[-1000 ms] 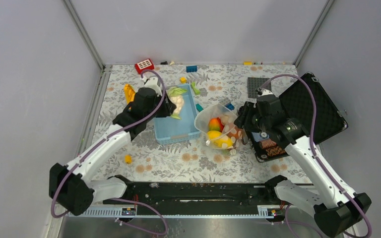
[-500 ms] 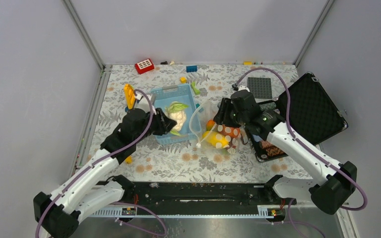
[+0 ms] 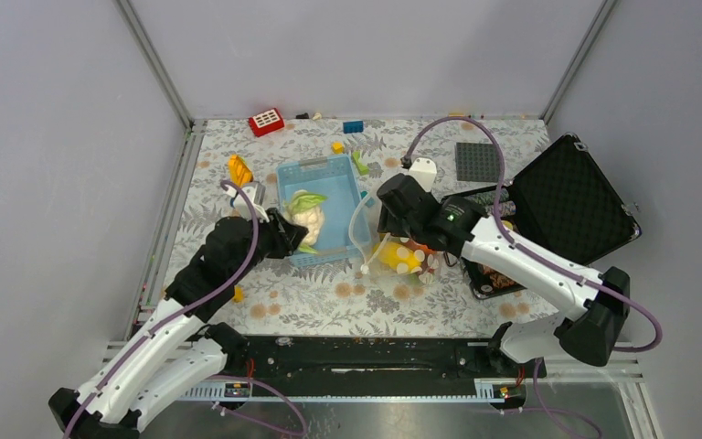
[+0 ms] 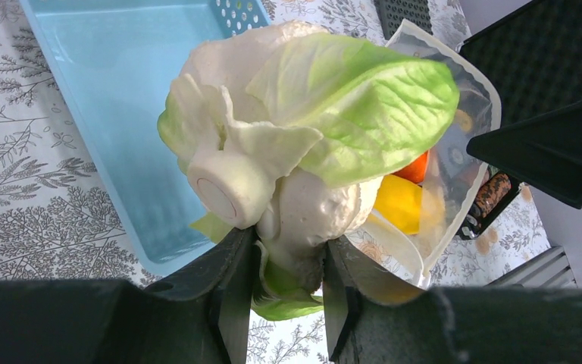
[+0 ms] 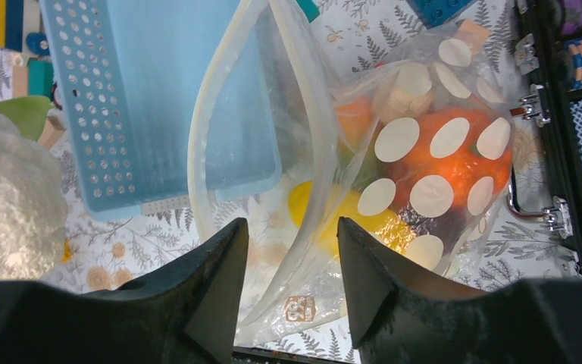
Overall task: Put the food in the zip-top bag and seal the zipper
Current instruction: Place the fake vegetable in the zipper food storage bag.
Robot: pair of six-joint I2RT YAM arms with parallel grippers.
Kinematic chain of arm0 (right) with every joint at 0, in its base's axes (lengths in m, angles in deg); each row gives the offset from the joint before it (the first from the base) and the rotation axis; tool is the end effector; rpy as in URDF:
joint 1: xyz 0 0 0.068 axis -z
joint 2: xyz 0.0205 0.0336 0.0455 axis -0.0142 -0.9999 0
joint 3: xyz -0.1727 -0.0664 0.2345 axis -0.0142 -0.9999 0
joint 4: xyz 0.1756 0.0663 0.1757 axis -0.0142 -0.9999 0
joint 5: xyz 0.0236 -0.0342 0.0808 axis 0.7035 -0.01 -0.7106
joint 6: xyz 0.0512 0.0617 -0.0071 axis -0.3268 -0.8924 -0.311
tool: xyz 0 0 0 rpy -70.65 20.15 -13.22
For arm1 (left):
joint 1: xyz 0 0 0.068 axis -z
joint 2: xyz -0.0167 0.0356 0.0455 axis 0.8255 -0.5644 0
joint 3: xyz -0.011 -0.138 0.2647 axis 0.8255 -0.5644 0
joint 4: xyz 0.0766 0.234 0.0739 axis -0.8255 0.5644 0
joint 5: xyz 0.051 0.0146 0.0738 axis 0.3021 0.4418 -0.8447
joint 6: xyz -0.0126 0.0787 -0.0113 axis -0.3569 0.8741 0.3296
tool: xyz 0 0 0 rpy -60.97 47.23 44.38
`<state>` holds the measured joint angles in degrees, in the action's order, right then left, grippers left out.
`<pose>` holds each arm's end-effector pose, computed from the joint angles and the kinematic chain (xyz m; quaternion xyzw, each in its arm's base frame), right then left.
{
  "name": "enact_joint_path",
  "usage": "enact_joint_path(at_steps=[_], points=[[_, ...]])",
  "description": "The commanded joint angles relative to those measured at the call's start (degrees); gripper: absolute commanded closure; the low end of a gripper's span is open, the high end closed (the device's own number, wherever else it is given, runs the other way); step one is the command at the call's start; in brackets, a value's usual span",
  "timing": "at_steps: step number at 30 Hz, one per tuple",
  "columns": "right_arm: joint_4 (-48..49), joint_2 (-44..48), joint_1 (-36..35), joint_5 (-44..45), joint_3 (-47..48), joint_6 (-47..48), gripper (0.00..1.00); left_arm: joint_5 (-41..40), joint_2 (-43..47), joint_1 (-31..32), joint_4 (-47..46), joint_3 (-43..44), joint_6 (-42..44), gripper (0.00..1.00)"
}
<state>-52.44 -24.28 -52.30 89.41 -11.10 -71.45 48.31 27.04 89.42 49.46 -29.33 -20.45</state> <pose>0.2128 0.2190 0.3466 0.0321 0.8983 0.1513 0.4112 0.1414 -0.0891 0.3114 -0.0122 0.8158 -0.2955 0.4970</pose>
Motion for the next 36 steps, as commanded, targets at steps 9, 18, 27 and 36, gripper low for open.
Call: enact_joint_path(at_steps=[9, 18, 27, 36], points=[[-5.5, -4.9, -3.0, 11.4, 3.1, -4.0, 0.72, 3.0, 2.4, -0.1, -7.6, -1.4, -1.3, 1.00], [-6.3, -0.8, -3.2, 8.9, 3.2, -1.3, 1.00, 16.0, -2.9, -0.1, -22.6, -1.2, -6.2, 1.00], [-6.4, 5.3, -3.2, 4.7, 2.5, -2.6, 1.00, 18.7, -15.8, 4.1, -44.0, -0.2, -11.1, 1.00], [-4.5, 7.7, -3.2, 5.4, -0.1, -5.9, 1.00, 12.8, -21.6, 13.1, -46.7, -1.3, -10.9, 1.00]])
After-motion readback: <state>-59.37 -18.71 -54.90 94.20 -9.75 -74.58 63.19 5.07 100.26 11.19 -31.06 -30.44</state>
